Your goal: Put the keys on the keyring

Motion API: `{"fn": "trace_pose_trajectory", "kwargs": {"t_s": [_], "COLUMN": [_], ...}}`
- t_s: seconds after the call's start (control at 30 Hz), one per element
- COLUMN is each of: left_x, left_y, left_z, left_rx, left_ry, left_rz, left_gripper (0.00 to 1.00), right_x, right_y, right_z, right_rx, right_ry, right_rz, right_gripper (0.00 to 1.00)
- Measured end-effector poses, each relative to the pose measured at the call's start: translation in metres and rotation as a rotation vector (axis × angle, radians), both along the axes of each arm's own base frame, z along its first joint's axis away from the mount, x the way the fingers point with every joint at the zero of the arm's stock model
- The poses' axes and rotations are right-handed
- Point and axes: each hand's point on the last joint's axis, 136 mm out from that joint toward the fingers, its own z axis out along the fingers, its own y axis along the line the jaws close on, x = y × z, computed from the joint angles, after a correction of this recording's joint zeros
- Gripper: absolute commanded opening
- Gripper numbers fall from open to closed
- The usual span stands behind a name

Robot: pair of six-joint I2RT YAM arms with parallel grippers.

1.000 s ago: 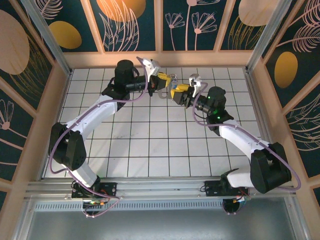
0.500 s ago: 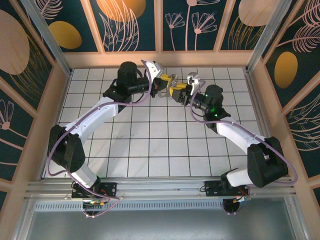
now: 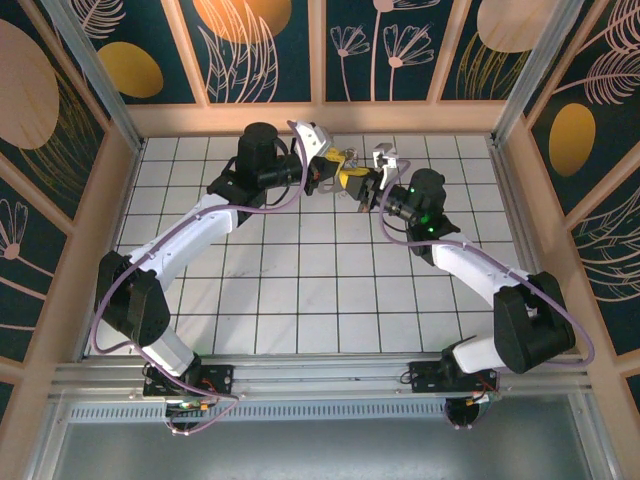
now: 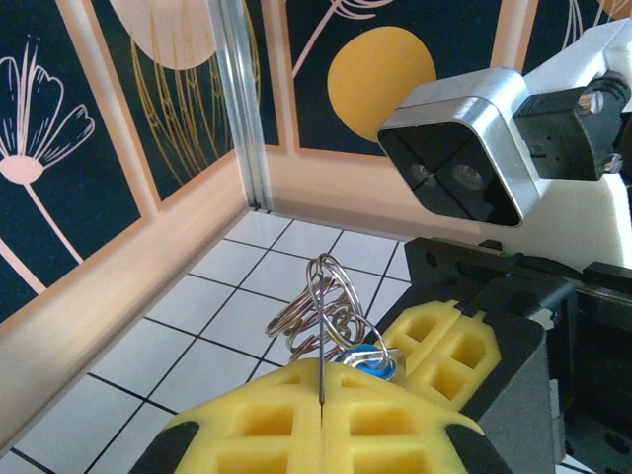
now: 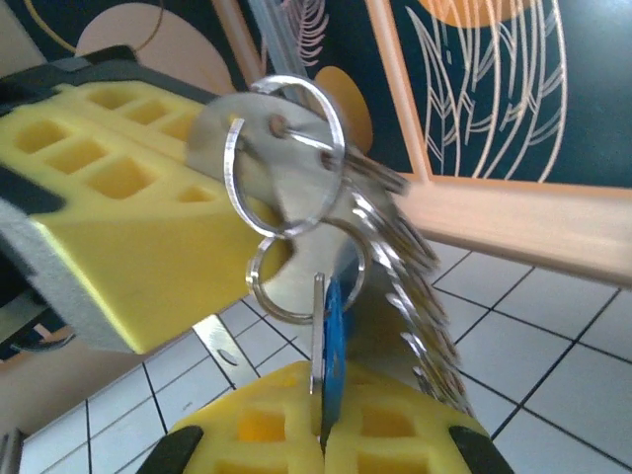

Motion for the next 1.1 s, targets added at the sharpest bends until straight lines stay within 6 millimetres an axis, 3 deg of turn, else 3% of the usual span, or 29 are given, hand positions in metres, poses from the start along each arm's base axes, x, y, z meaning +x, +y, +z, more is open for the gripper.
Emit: {"fn": "trace_pose_trajectory", "kwargs": {"t_s": [0.6, 0.87, 1.1], "left_x": [0.002, 0.000, -0.002], "left_y": [0.001, 0.003, 0.003], "left_z": [0.000, -0.006, -0.008], "left_rx": [-0.008, 0.003, 0.009], "left_ry": [-0.031, -0.031, -0.033], "left_rz": [0.073, 0.083, 0.078], "left_gripper": [0.00, 0.00, 0.00], "right_x": [-0.021, -0.012, -0.011], "right_y": [-0.008, -0.022, -0.022], "right_z": [0.012, 0.004, 0.003], "right_rx": [-0.033, -0.059, -0.065], "right_ry": [-0.039, -0.004, 0.013], "right_rz": [0.005, -0.044, -0.044], "right_gripper": [0.00, 0.00, 0.00]}}
